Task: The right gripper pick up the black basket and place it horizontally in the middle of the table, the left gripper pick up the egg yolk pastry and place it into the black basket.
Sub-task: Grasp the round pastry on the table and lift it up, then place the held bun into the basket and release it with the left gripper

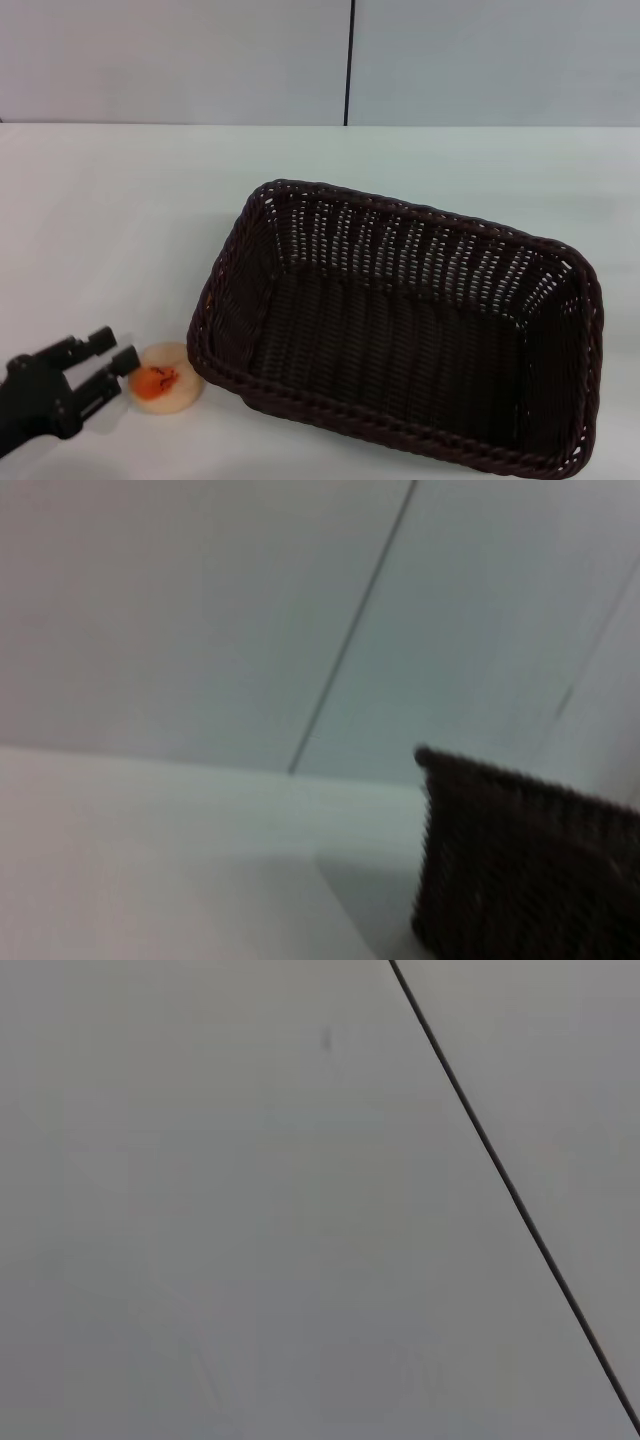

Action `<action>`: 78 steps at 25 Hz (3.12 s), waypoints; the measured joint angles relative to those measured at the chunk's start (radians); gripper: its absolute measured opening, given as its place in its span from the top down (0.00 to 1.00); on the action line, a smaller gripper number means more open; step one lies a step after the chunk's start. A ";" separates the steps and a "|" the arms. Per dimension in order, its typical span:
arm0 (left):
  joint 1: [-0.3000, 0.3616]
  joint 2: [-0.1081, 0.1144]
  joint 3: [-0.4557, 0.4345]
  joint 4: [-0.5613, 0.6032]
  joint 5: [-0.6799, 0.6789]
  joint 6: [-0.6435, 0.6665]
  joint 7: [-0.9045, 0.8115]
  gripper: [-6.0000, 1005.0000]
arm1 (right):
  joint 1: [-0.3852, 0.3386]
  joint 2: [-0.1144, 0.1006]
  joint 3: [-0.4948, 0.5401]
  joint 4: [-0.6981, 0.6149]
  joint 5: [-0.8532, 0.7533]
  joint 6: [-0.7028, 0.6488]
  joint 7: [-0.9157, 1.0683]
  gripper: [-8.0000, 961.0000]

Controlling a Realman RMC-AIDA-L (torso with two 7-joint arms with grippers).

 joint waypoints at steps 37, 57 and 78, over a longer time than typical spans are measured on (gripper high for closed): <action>0.008 0.002 -0.075 -0.005 0.068 0.099 0.009 0.95 | 0.017 0.001 -0.005 0.035 -0.003 0.041 -0.001 0.66; -0.208 -0.013 -0.125 -0.169 0.089 0.156 0.029 0.95 | 0.029 0.002 -0.012 0.090 -0.005 0.041 -0.005 0.66; -0.170 -0.007 -0.065 -0.125 0.085 0.071 0.067 0.92 | 0.051 0.002 -0.014 0.112 -0.016 0.052 -0.026 0.66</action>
